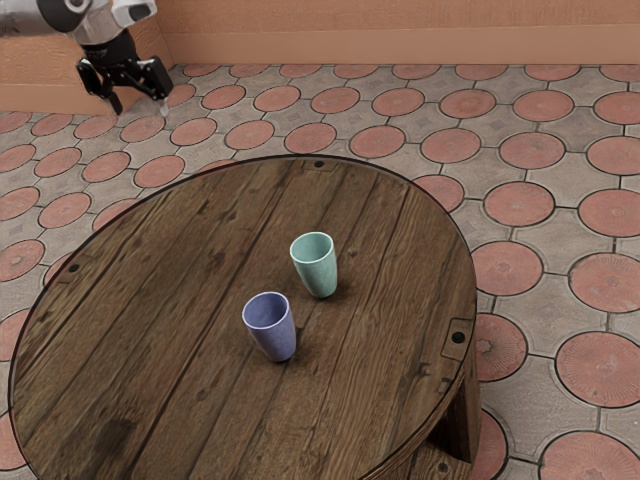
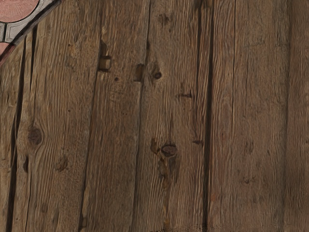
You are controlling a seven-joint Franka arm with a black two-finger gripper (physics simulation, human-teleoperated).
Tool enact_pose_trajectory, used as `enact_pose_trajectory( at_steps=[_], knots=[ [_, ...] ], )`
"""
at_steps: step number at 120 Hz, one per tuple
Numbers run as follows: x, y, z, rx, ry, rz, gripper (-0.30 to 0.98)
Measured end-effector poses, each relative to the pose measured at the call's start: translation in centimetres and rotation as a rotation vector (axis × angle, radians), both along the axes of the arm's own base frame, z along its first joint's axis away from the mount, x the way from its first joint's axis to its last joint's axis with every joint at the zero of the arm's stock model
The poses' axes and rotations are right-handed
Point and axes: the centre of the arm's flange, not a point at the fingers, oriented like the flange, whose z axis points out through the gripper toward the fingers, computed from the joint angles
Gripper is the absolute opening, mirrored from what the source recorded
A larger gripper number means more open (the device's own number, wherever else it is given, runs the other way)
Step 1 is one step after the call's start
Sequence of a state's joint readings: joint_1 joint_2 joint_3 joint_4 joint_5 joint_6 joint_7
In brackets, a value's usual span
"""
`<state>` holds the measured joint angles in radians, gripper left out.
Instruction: Place the right cup onto the left cup
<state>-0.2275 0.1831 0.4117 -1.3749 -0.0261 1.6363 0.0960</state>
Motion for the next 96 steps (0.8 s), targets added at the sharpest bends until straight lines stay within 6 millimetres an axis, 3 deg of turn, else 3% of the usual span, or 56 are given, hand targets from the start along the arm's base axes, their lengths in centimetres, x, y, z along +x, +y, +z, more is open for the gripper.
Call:
enact_pose_trajectory(
  at_steps=[12, 18, 29, 44, 57, 71, 79, 96],
  knots=[
    [0.8, -3.5, -0.9, 0.002, 0.017, -0.077, 0.67],
    [2.7, -5.3, -3.2, 0.014, 0.043, -0.097, 0.67],
    [5.9, -10.7, -7.6, 0.012, 0.078, -0.135, 0.67],
    [8.4, -17.1, -14.6, -0.018, 0.115, -0.11, 0.67],
    [8.5, -20.6, -19.2, -0.056, 0.129, -0.052, 0.67],
    [6.9, -23.1, -23.7, -0.084, 0.144, 0.007, 0.67],
    [6.3, -24.9, -24.4, -0.095, 0.126, 0.021, 0.67],
    [3.6, -28.4, -21.5, -0.112, 0.066, 0.009, 0.67]
  ],
)
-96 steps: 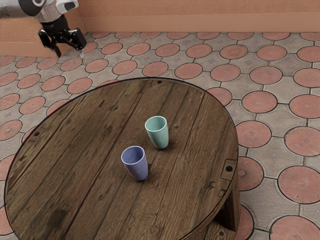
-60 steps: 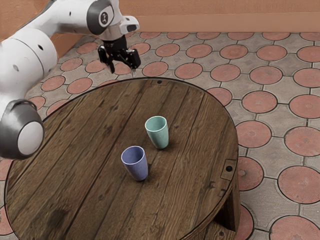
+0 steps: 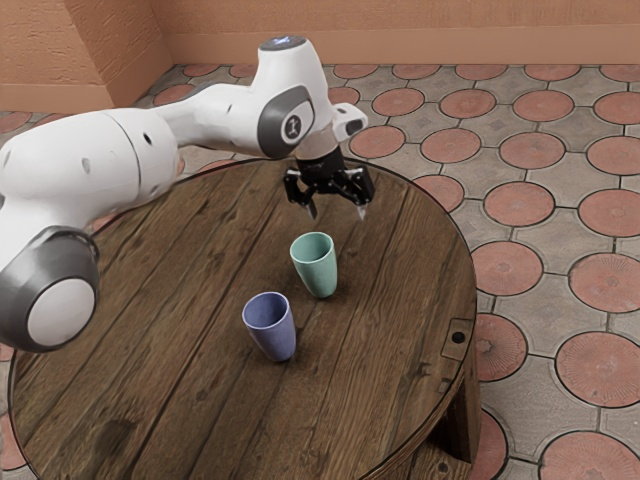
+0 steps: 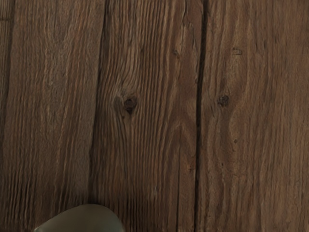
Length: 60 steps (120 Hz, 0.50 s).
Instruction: Place the right cup onto the left cup
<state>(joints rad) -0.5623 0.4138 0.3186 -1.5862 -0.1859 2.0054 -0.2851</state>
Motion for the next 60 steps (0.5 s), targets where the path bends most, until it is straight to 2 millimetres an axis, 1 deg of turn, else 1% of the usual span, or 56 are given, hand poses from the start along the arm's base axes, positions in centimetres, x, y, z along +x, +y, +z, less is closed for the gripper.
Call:
enact_pose_trajectory(
  at_steps=[8, 13, 18, 33, 46, 53, 60],
  knots=[
    [-1.7, -0.5, 0.1, -0.001, 0.005, 0.006, 0.67],
    [-2.8, -0.2, -0.4, 0.001, 0.018, 0.019, 0.67],
    [-3.3, 0.0, -1.2, 0.005, 0.026, 0.034, 0.67],
    [-3.1, 0.3, -3.8, 0.022, 0.032, 0.077, 0.67],
    [-3.0, -0.2, -4.7, 0.021, 0.017, 0.101, 0.66],
    [-3.0, -0.5, -5.1, 0.019, 0.013, 0.112, 0.6],
    [-3.1, -0.3, -5.3, 0.018, 0.012, 0.128, 0.46]
  ],
)
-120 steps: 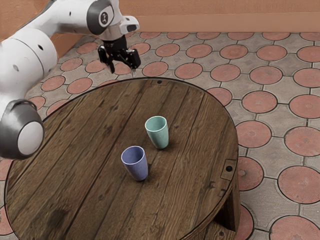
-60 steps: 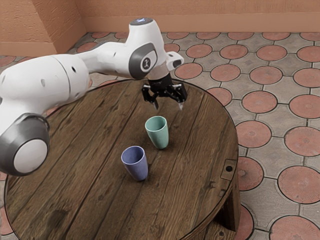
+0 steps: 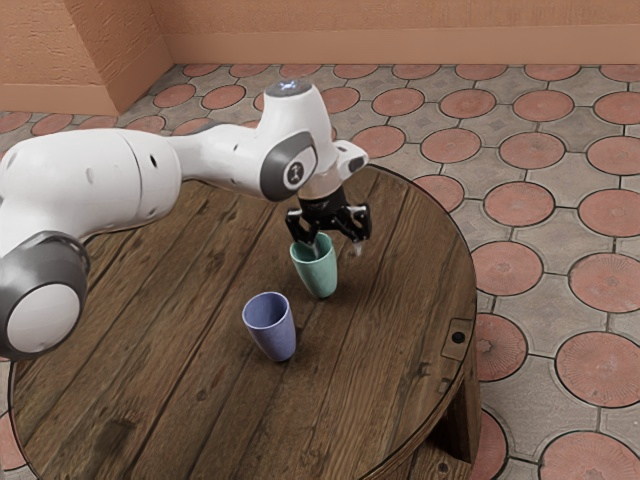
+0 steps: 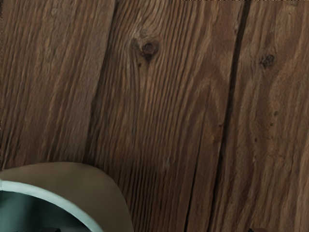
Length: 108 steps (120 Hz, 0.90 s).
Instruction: Place the right cup onto the left cup
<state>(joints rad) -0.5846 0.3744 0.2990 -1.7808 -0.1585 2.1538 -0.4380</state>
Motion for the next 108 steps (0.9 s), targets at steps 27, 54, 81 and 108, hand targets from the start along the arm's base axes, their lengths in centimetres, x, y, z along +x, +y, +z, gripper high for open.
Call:
enact_pose_trajectory(
  at_steps=[27, 54, 81, 108],
  knots=[
    [-0.1, 0.9, -0.2, -0.004, -0.001, 0.053, 0.06],
    [-0.3, 1.3, -0.8, 0.0, 0.01, 0.086, -0.06],
    [-0.4, 1.4, 0.9, -0.004, -0.007, 0.102, -0.09],
    [-3.2, 2.7, 11.5, 0.048, -0.044, 0.066, -0.1]
  ],
)
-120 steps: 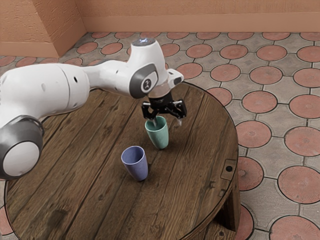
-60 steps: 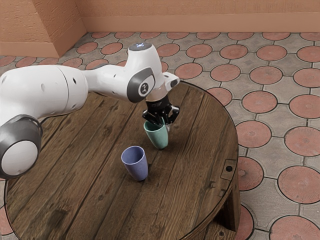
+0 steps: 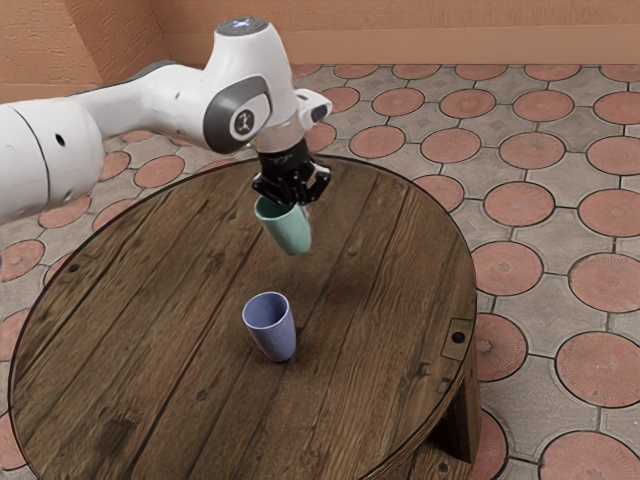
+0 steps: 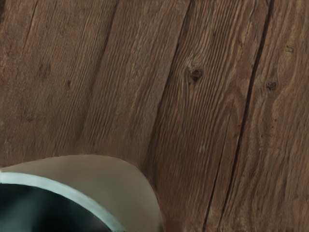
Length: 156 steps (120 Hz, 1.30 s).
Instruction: Place the right cup onto the left cup
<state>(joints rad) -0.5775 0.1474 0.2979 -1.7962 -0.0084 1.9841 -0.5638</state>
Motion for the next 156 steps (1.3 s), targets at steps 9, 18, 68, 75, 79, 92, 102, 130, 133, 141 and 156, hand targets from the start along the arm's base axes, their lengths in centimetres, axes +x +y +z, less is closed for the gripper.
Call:
enact_pose_trajectory(
  at_steps=[9, 18, 68, 75, 79, 92, 102, 130, 133, 141, 156],
  knots=[
    [-2.2, 0.0, 1.1, 0.024, 0.049, -0.007, -0.1],
    [-4.5, -0.4, 0.0, 0.049, 0.119, -0.015, -0.1],
    [-9.2, 0.8, -2.1, 0.027, 0.161, 0.04, -0.1],
    [-9.0, 1.6, -2.5, 0.022, 0.157, 0.063, -0.1],
    [-8.9, 1.7, -2.6, 0.019, 0.152, 0.069, -0.1],
    [-8.9, 1.1, -2.5, 0.006, 0.133, 0.071, -0.1],
    [-9.1, 0.8, -2.6, -0.008, 0.128, 0.076, -0.1],
    [-9.6, 1.1, -3.1, -0.037, 0.13, 0.105, 0.06],
    [-9.6, 1.1, -3.1, -0.039, 0.13, 0.107, 0.11],
    [-9.6, 1.1, -3.1, -0.043, 0.128, 0.111, 0.26],
    [-9.6, 1.2, -3.0, -0.047, 0.126, 0.119, 0.44]
  ],
)
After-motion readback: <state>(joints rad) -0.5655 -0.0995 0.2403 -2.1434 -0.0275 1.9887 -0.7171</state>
